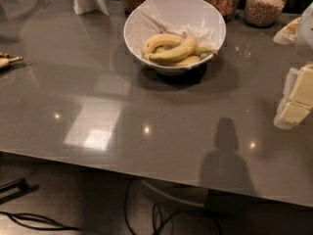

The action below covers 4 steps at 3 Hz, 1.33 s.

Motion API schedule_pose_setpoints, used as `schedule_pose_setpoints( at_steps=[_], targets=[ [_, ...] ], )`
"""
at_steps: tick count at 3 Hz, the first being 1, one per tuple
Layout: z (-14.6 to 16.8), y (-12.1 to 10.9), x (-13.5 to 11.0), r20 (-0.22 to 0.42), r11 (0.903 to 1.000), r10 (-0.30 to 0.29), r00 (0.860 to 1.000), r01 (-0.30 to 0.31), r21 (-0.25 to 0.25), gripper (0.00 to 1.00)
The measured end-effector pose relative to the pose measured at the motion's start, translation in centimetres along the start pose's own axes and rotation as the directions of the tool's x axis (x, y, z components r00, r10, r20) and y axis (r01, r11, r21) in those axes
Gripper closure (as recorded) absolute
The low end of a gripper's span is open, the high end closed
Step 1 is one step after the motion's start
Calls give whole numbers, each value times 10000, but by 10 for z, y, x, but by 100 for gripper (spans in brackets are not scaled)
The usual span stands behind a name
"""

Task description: Pick banana from white bowl

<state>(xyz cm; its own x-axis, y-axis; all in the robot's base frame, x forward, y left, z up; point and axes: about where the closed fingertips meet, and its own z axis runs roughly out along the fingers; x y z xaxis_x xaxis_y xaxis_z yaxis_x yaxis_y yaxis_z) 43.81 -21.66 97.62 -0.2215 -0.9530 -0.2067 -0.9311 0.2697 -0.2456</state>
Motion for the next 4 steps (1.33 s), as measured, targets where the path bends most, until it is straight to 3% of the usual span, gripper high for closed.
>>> schedule_pose_setpoints(
  at_steps=[1,2,3,4],
  targets=[
    [0,0,0,3,10000,-1,10000,1,2,0],
    [-5,-12,-13,652,9984,-243,9976,209,530,0],
    [-13,-25,-28,1453,9925,-643,9873,481,1123,0],
    [-20,-39,-52,2142,9802,-1405,9666,1053,1676,0]
  ],
)
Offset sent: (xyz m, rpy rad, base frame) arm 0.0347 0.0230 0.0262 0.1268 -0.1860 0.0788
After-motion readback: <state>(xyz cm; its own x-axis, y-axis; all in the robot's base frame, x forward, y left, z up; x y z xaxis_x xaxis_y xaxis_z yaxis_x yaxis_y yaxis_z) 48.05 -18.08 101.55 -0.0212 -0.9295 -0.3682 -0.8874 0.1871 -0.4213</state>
